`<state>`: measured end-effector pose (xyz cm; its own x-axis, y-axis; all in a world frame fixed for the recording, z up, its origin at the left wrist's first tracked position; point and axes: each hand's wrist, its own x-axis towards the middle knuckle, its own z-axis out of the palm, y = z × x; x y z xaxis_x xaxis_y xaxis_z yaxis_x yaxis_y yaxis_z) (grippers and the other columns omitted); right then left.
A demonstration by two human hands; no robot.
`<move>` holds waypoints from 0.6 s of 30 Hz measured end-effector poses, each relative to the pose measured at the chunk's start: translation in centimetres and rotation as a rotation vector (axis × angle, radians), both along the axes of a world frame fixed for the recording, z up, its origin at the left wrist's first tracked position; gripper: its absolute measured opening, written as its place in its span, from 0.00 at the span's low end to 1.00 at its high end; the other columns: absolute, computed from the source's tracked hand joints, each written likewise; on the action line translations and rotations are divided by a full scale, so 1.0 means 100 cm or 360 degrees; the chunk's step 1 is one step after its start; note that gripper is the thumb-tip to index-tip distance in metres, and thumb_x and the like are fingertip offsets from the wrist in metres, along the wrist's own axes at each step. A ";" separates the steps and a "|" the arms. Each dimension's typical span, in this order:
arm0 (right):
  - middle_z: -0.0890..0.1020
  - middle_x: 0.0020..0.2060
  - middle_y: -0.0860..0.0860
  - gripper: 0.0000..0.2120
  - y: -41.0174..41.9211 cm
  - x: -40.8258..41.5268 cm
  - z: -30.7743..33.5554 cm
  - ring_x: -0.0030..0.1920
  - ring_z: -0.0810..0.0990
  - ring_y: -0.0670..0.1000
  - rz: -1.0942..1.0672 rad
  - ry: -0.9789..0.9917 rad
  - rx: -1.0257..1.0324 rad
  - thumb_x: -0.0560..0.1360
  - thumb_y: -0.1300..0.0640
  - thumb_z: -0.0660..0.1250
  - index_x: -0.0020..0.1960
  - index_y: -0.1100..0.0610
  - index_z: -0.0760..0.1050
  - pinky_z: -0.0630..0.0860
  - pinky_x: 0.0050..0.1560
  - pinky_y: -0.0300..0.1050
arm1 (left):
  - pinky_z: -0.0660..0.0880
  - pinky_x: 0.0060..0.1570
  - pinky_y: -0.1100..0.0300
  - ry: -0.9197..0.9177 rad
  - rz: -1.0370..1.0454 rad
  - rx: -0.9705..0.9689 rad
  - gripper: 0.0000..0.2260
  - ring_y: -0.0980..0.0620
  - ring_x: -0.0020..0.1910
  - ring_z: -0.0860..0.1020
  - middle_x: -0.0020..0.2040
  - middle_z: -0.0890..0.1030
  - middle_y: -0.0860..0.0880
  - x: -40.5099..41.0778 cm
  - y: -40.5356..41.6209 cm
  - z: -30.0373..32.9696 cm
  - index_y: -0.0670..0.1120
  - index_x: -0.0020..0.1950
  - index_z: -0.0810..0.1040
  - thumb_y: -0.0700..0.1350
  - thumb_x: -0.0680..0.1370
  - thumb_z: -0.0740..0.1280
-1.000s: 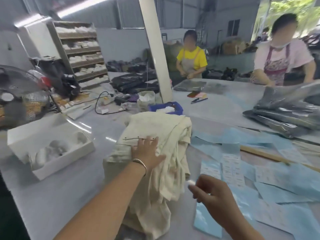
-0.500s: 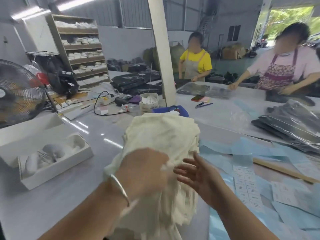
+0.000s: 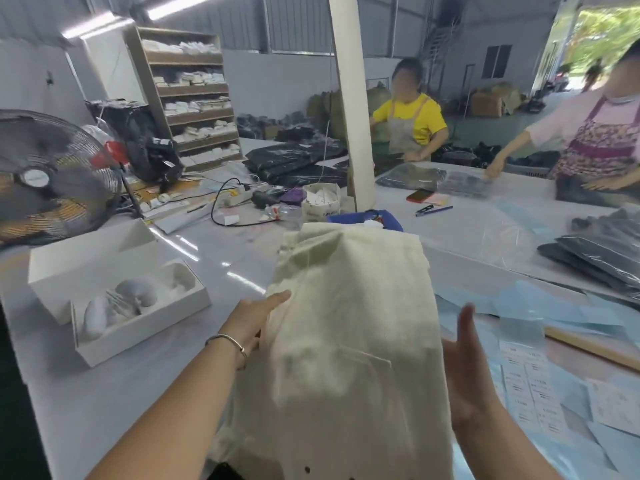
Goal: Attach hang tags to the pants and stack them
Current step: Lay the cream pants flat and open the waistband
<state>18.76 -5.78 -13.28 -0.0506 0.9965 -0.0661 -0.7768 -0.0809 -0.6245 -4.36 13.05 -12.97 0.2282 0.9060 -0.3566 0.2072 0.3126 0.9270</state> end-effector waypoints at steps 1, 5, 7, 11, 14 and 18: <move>0.78 0.62 0.61 0.41 0.006 -0.003 0.004 0.60 0.78 0.63 -0.0061 -0.0030 -0.0081 0.62 0.34 0.75 0.67 0.58 0.75 0.74 0.61 0.60 | 0.74 0.40 0.57 -0.0109 0.0043 -0.0063 0.19 0.45 0.37 0.80 0.43 0.84 0.41 0.002 0.000 -0.002 0.39 0.49 0.83 0.51 0.67 0.78; 0.83 0.53 0.61 0.24 0.019 -0.001 0.023 0.46 0.84 0.60 -0.0262 -0.0304 -0.0260 0.70 0.55 0.71 0.65 0.62 0.76 0.82 0.44 0.53 | 0.81 0.34 0.57 -0.0636 0.0076 -0.0335 0.03 0.47 0.32 0.83 0.38 0.84 0.42 0.001 -0.003 0.005 0.41 0.40 0.84 0.39 0.70 0.71; 0.84 0.49 0.62 0.27 0.006 0.006 0.027 0.45 0.85 0.60 -0.0165 -0.0324 -0.0180 0.64 0.60 0.76 0.61 0.66 0.78 0.82 0.41 0.52 | 0.81 0.37 0.57 -0.0827 0.0070 -0.0429 0.10 0.46 0.35 0.84 0.39 0.85 0.43 -0.008 -0.005 0.011 0.42 0.41 0.86 0.46 0.66 0.71; 0.77 0.65 0.59 0.34 -0.027 0.007 0.035 0.65 0.75 0.60 0.0001 0.0049 0.0208 0.72 0.39 0.69 0.70 0.60 0.71 0.67 0.68 0.57 | 0.76 0.54 0.52 -0.0941 -0.0111 -0.0494 0.26 0.41 0.51 0.81 0.52 0.83 0.38 -0.016 -0.023 0.030 0.36 0.56 0.82 0.57 0.70 0.67; 0.79 0.63 0.56 0.37 -0.027 -0.005 0.047 0.63 0.77 0.58 -0.0152 0.0073 -0.0042 0.71 0.30 0.60 0.71 0.53 0.71 0.68 0.67 0.55 | 0.79 0.43 0.56 -0.0875 -0.0103 -0.0399 0.13 0.45 0.39 0.82 0.40 0.83 0.42 -0.003 -0.050 0.047 0.40 0.47 0.82 0.46 0.66 0.69; 0.85 0.39 0.56 0.17 -0.058 0.008 0.070 0.40 0.84 0.56 -0.0188 -0.0130 0.0037 0.68 0.51 0.71 0.52 0.60 0.82 0.80 0.42 0.47 | 0.80 0.45 0.55 -0.1371 -0.0124 0.0096 0.12 0.46 0.43 0.83 0.42 0.84 0.45 -0.023 -0.079 0.071 0.45 0.42 0.85 0.44 0.62 0.67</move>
